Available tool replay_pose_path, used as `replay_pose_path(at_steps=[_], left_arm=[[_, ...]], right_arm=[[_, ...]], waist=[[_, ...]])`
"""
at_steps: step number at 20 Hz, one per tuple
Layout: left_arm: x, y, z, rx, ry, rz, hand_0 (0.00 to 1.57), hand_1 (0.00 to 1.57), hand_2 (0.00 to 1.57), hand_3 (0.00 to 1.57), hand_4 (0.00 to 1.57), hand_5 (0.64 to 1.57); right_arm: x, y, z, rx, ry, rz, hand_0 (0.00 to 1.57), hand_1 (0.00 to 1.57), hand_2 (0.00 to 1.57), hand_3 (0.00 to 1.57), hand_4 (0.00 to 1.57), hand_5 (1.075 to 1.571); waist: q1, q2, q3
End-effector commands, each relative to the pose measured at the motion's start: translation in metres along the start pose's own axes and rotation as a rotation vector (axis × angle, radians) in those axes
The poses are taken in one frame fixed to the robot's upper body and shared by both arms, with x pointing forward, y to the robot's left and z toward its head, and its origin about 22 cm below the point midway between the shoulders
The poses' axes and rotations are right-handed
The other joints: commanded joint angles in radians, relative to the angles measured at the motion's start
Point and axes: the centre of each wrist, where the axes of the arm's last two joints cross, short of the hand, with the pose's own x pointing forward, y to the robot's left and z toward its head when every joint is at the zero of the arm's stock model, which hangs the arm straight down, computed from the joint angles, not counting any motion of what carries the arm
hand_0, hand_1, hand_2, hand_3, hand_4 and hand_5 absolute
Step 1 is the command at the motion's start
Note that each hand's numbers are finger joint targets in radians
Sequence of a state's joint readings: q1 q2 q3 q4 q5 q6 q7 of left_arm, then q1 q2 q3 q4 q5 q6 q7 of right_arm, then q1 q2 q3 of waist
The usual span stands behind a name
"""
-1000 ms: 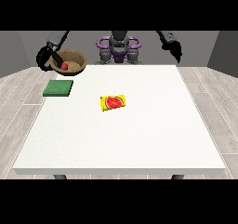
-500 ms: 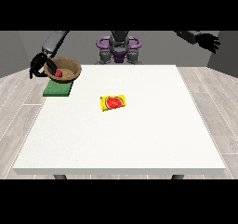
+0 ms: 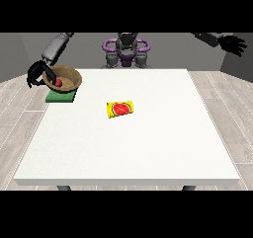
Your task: Pick the cup and pour the ball into the bowl, then pick the bowl and place it on the pad
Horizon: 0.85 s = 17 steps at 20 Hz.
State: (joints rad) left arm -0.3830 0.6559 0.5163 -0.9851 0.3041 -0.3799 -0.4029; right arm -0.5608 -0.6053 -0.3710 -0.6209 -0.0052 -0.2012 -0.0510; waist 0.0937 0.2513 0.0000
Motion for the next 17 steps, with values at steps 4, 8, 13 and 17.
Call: replay_pose_path(at_steps=[4,8,13,17], left_arm=[[0.018,-0.003,-0.008,-0.026,-0.035,0.01,0.0,0.0,0.0,0.0,1.17,1.549],[0.009,0.016,-0.001,-0.019,0.021,-0.014,0.0,0.0,0.0,0.0,1.18,1.55],[-0.008,-0.095,-0.013,-0.146,0.106,0.054,0.0,0.0,0.0,0.0,0.9,1.559],[-0.056,-0.08,0.037,-0.102,0.35,0.014,0.0,0.0,0.0,0.0,0.9,1.559]], right_arm=[[0.001,-0.031,-0.012,-0.03,0.041,-0.046,0.42,0.42,0.56,0.92,0.0,1.518],[0.008,0.006,-0.006,0.042,0.024,-0.039,0.0,0.0,0.18,0.12,0.0,1.392],[0.024,-0.02,-0.017,0.065,0.121,0.046,0.0,0.0,0.0,0.0,0.0,1.354],[0.043,0.056,-0.002,0.266,0.059,-0.023,0.0,0.0,0.0,0.0,0.48,1.434]], waist=[[0.048,0.038,0.0016],[0.003,-0.007,0.0001],[0.014,-0.175,0.002],[-0.063,-0.378,-0.0031]])
